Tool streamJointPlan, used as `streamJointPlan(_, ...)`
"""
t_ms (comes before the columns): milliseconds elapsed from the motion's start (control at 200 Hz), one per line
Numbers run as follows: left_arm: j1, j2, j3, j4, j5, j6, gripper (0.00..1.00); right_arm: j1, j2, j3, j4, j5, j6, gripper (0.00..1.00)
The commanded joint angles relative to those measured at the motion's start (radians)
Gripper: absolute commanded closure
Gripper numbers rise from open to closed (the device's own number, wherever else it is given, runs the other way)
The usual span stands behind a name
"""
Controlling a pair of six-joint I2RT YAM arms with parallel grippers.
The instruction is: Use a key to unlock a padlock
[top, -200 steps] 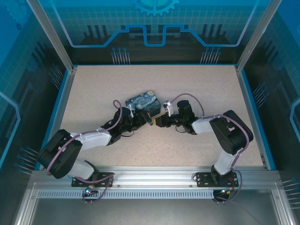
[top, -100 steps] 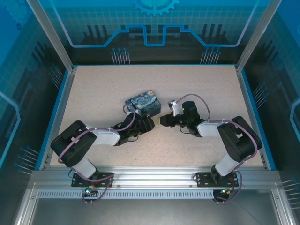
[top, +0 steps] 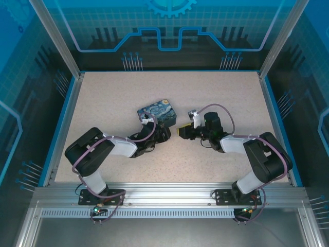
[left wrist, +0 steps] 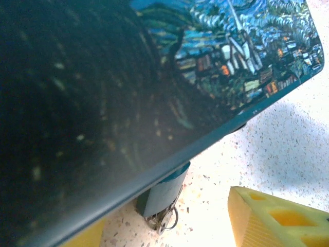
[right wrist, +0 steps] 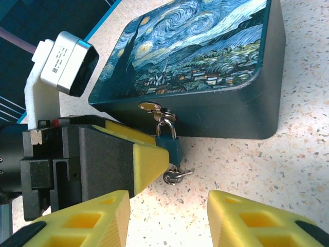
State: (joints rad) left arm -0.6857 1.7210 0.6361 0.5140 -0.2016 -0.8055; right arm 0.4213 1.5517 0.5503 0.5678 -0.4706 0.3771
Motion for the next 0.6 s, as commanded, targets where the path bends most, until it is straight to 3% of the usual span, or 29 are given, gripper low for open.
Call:
streamJointPlan(0, -0.004, 0.031, 0.030, 0.036, -0.052, 0.030, 0.37, -0.016, -0.028, -0.013, -0.012, 0.003, -0.020, 0.56)
streamJointPlan(290, -0.004, 0.082, 0.037, 0.112, -0.059, 0.031, 0.44, -0.021, -0.039, -0.018, -0.010, -0.006, -0.025, 0.56)
streamJointPlan(595, -0.003, 0.086, 0.032, 0.136, -0.061, 0.025, 0.65, -0.023, -0.038, -0.019, -0.009, -0.017, -0.027, 0.56)
